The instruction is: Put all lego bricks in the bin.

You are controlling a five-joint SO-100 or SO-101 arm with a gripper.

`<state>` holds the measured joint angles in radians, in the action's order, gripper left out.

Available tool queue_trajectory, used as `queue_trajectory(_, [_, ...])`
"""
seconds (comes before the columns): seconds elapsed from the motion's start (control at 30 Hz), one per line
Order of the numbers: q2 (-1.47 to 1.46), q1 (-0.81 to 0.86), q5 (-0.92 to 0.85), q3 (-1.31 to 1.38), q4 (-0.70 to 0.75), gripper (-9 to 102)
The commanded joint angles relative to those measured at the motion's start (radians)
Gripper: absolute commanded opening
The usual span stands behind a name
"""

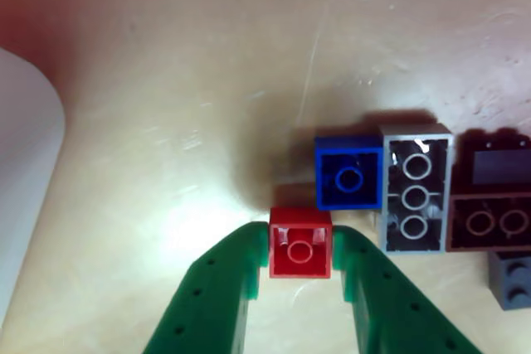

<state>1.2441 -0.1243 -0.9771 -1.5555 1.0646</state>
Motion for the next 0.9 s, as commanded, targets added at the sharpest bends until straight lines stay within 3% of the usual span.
queue_trajectory(0.0, [0.075, -0.032, -0.003, 0.028, -0.012, 5])
queue_trajectory(0.27, [0.173, -0.014, 0.063, -0.071, -0.077, 0])
queue_trajectory(0.37, [0.451, -0.043, 0.097, -0.110, -0.046, 0])
queue_trajectory(0.53, [0.902, -0.255, 0.029, -0.083, -0.003, 0])
queue_trajectory(0.6, [0.824, -0.325, 0.008, 0.054, 0.003, 0])
queue_trajectory(0.8, [0.146, -0.365, 0.097, 0.741, 0.103, 0])
queue_trajectory(0.87, [0.031, -0.367, 0.109, 0.813, 0.118, 0])
